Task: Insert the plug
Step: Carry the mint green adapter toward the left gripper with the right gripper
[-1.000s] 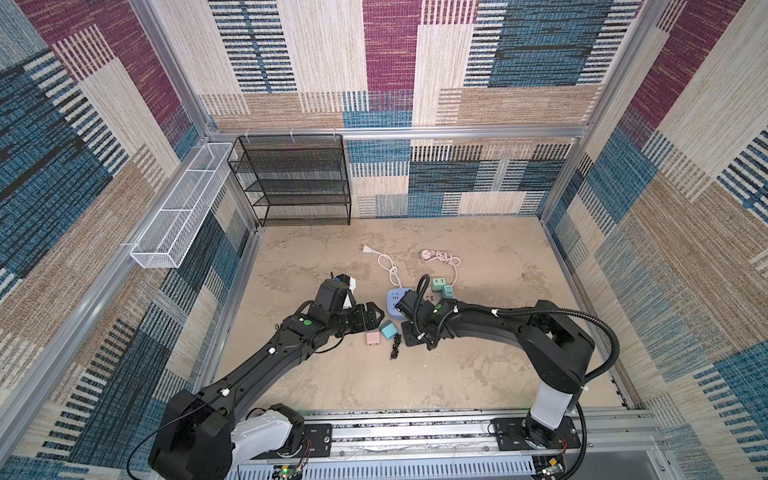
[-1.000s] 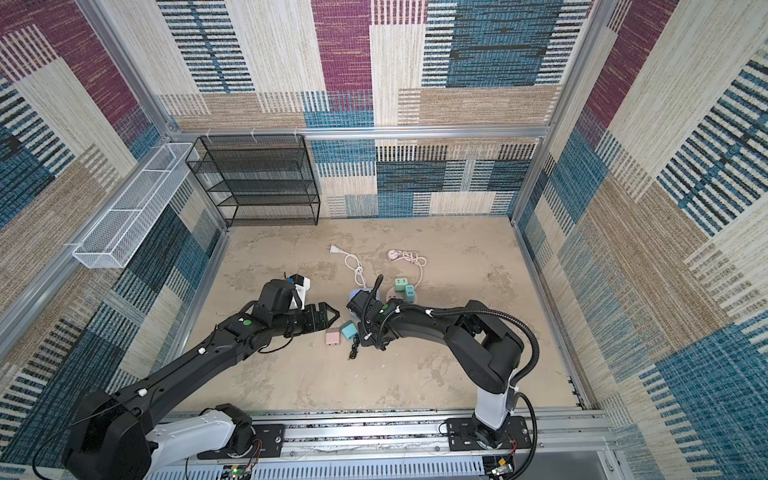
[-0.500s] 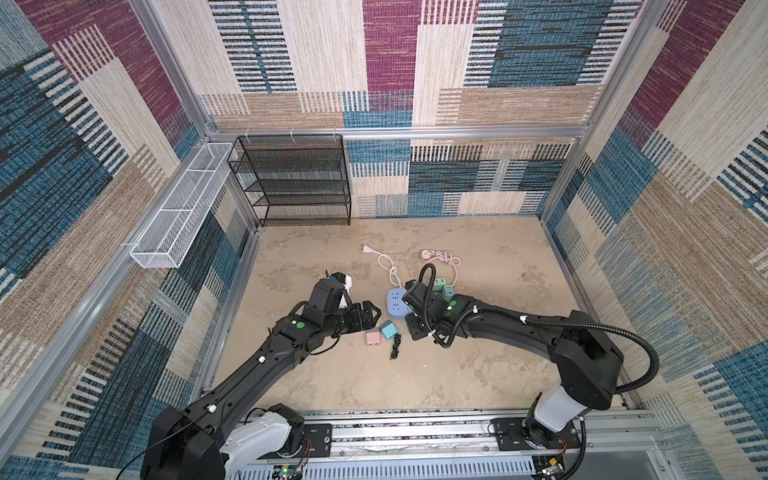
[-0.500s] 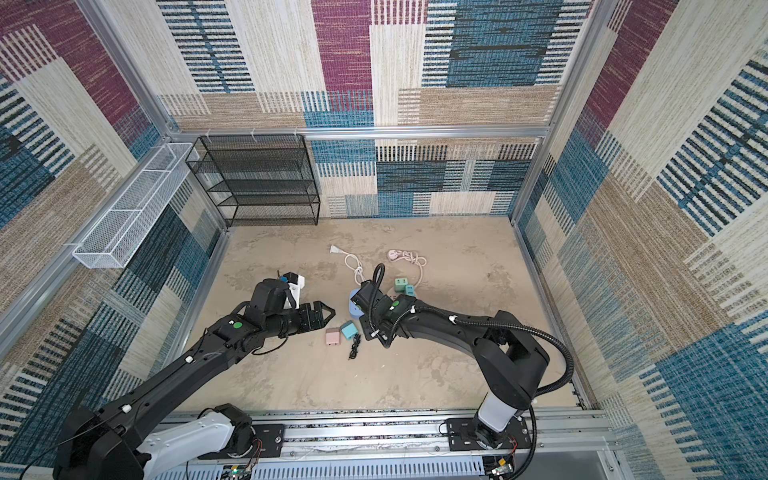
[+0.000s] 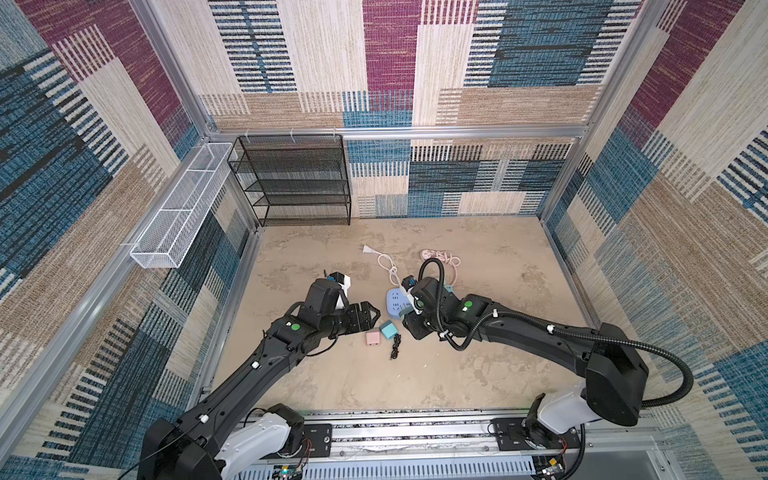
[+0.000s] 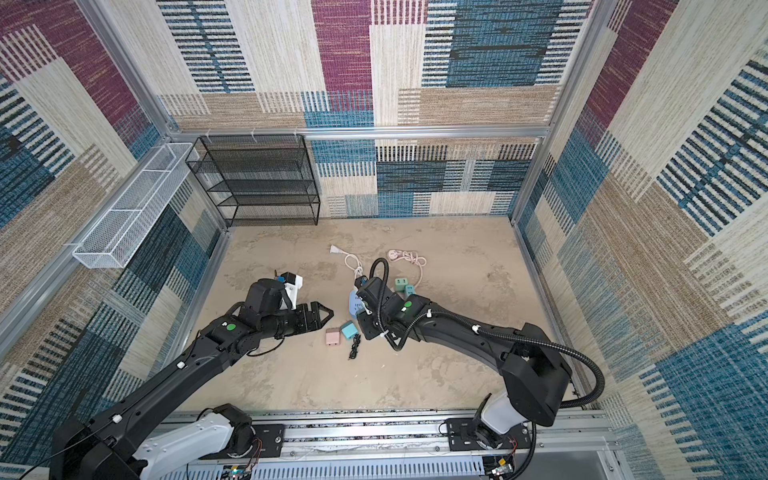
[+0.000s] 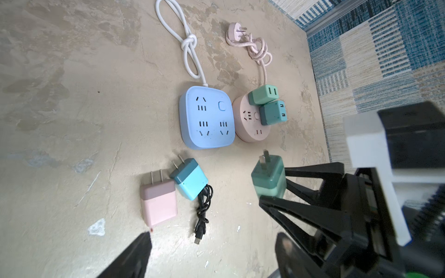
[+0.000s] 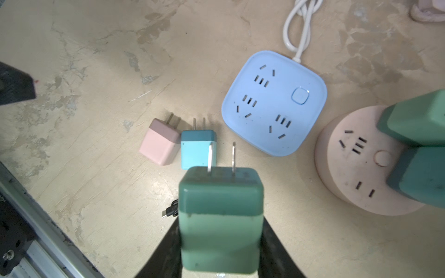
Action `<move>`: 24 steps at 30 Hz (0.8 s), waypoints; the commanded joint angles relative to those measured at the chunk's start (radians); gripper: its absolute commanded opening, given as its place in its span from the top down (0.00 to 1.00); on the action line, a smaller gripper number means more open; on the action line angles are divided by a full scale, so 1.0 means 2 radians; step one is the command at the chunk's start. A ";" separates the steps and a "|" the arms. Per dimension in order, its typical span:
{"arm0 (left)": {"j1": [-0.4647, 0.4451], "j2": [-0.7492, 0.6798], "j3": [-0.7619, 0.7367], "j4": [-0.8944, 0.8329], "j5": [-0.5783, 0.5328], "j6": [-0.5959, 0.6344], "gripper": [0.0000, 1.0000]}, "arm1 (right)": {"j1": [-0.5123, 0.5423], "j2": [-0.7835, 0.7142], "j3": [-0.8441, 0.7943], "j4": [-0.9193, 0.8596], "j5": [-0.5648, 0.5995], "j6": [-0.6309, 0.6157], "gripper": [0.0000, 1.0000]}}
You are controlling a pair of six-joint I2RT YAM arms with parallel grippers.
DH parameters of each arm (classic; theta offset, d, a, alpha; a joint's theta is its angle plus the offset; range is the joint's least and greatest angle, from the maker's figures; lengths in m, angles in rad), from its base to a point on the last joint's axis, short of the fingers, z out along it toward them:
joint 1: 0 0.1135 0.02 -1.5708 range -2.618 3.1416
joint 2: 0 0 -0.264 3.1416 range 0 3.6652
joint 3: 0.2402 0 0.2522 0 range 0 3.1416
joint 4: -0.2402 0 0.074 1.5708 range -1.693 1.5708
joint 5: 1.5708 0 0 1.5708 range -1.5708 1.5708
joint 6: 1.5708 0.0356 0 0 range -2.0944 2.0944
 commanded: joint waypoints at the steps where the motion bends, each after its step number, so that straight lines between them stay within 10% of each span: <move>1: 0.000 0.001 0.010 -0.001 0.030 0.017 0.15 | 0.000 -0.008 -0.003 0.020 -0.022 -0.020 1.00; 24: 0.000 0.035 -0.024 0.113 0.133 -0.035 0.20 | 0.000 -0.035 -0.012 0.038 -0.075 -0.065 1.00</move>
